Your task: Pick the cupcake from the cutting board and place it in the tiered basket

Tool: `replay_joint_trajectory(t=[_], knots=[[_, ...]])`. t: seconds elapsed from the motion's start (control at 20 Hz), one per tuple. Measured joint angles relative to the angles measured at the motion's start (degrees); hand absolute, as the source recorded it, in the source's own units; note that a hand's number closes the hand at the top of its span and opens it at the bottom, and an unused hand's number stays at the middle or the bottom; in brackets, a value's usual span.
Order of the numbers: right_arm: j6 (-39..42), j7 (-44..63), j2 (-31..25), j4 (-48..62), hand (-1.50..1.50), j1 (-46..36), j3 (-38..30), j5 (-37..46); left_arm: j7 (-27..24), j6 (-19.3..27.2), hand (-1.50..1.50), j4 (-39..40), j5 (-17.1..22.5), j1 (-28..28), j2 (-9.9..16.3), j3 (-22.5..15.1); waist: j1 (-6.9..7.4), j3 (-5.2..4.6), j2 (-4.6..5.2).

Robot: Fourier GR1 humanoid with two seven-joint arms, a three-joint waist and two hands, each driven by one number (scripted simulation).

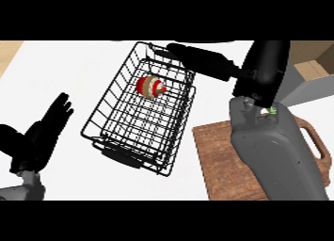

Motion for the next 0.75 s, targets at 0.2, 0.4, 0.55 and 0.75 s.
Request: replay_joint_trajectory(t=[0.2, 0.4, 0.55, 0.75], knots=[[2.9, 2.18, -6.04, -10.06, -1.5, 6.03, -5.54, -2.49, 0.4, -0.48, 0.0, -1.15, 0.64, 0.93, 0.24, 0.44, -0.29, 0.0, -0.12], [6.57, 2.21, -11.9, -18.99, -1.5, 12.86, -11.59, -8.03, 2.12, -0.53, 0.0, -2.87, 0.95, 1.13, 0.26, 0.38, -0.18, 0.02, -0.06], [9.75, -0.08, -15.86, -23.88, -1.5, 18.75, -17.37, -15.04, 1.67, -1.18, 0.0, -2.46, 1.42, 1.21, 0.6, 0.98, -0.16, 0.03, 0.02], [15.31, -3.27, -20.5, -26.97, -1.5, 23.82, -26.8, -25.21, 1.39, -0.46, 0.0, -1.7, 0.51, 0.75, -0.35, 0.38, -0.14, 0.04, 0.08]])
